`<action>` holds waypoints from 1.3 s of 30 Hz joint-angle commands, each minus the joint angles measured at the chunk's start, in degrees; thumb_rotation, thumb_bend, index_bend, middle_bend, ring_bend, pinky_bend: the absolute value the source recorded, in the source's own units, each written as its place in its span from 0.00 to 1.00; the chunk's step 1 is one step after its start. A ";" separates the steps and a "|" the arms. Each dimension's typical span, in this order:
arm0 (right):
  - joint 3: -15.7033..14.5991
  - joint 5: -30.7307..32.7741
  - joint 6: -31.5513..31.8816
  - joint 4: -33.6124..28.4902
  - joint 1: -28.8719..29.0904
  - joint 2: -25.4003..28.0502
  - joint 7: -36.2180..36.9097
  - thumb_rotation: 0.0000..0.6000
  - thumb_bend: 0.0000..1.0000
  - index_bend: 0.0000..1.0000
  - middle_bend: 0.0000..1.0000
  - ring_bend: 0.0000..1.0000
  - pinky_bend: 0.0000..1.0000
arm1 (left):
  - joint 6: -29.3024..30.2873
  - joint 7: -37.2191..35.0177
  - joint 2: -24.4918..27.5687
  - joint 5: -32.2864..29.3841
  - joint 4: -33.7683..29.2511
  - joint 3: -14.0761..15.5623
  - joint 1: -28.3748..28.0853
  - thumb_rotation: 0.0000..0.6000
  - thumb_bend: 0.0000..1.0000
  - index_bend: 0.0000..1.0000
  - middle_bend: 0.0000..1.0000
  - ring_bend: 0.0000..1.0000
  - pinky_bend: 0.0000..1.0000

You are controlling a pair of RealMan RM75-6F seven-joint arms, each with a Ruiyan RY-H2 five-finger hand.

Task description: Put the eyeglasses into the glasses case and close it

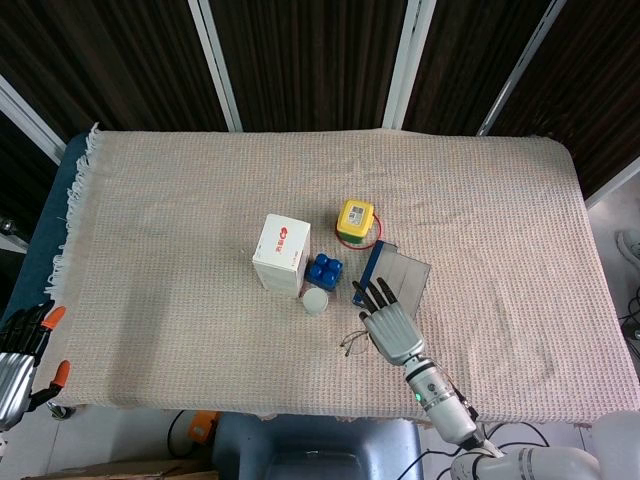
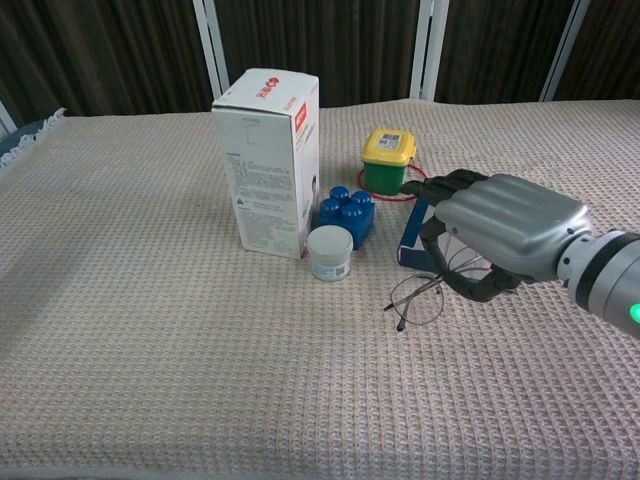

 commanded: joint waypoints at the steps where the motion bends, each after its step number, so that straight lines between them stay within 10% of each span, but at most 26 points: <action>1: -0.95 -4.78 2.13 1.89 -0.77 3.17 2.87 1.00 0.63 0.73 0.09 0.00 0.00 | -0.40 0.46 -0.08 -0.35 -0.20 -0.07 -0.13 1.00 0.43 0.00 0.00 0.00 0.01; 17: -0.19 -15.57 -1.42 31.90 2.72 3.20 18.01 1.00 0.63 0.76 0.11 0.00 0.00 | -2.96 3.12 -0.69 -3.02 -1.20 -0.96 -1.09 1.00 0.43 0.00 0.00 0.00 0.01; 39: 0.92 -18.56 -6.91 39.49 7.34 -3.36 19.23 1.00 0.63 0.75 0.11 0.00 0.00 | -4.06 3.66 -0.81 -3.65 -1.25 -0.91 -1.55 1.00 0.43 0.00 0.00 0.00 0.01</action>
